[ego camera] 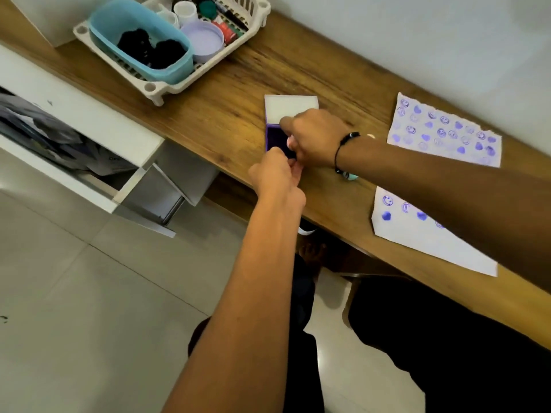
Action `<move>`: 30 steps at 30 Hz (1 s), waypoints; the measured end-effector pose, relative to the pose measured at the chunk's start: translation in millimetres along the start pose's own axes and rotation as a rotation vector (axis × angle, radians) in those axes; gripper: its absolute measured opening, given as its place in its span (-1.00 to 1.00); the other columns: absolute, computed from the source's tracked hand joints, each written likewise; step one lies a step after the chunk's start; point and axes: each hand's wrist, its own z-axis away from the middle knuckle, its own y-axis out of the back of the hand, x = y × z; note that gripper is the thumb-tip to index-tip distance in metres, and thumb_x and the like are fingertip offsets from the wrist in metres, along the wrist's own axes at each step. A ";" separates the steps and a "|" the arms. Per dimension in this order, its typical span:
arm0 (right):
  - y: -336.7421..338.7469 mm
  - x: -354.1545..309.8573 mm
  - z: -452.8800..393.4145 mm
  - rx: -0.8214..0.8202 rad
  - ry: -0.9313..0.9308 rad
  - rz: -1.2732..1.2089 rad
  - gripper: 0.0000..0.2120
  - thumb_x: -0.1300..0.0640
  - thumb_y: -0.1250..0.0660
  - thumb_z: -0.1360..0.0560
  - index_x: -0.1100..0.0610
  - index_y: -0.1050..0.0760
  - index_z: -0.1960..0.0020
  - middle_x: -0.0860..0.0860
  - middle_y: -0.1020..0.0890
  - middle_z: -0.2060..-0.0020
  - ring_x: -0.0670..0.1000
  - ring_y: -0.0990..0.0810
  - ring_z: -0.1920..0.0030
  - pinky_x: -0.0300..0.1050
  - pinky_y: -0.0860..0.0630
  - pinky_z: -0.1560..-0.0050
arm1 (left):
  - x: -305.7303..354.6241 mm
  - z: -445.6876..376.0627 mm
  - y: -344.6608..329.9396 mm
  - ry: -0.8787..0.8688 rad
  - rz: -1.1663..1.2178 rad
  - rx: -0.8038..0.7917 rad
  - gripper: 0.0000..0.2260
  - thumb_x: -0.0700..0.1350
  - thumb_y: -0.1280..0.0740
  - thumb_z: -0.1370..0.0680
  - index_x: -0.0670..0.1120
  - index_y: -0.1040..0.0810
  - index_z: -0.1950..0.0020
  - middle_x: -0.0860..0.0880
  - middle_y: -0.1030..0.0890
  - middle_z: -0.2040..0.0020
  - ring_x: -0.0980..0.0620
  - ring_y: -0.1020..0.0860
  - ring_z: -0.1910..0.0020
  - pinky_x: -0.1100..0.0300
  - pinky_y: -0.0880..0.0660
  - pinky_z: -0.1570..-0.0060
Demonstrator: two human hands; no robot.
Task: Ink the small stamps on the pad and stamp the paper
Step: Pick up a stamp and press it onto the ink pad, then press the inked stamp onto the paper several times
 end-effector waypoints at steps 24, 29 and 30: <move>-59.3 61.0 221.6 0.369 -0.603 -0.520 -0.83 0.17 -0.28 -0.47 0.26 -0.58 0.06 0.18 -0.66 0.18 0.15 -0.58 0.16 -0.18 -0.34 0.16 | -110.2 68.4 -43.7 0.040 -0.847 -0.366 -0.79 -0.25 -0.09 -0.59 -0.16 -0.32 0.25 -0.17 -0.42 0.20 0.01 -0.42 0.25 0.32 -0.38 0.35; -66.1 62.5 208.8 0.382 -0.539 -0.487 -0.81 0.17 -0.24 -0.48 0.25 -0.57 0.04 0.18 -0.66 0.14 0.15 -0.58 0.11 -0.03 -0.48 0.07 | -111.3 56.2 -44.2 -0.017 -0.886 -0.278 -0.74 -0.27 -0.09 -0.58 -0.14 -0.28 0.32 -0.13 -0.38 0.23 -0.03 -0.38 0.15 0.24 -0.41 0.22; -67.4 63.1 206.7 0.376 -0.530 -0.471 -0.81 0.17 -0.24 -0.49 0.25 -0.57 0.03 0.17 -0.66 0.12 0.15 -0.58 0.09 0.00 -0.49 0.05 | -111.0 55.4 -44.3 -0.013 -0.883 -0.281 -0.75 -0.28 -0.09 -0.58 -0.14 -0.27 0.31 -0.15 -0.36 0.21 -0.03 -0.36 0.16 0.26 -0.37 0.29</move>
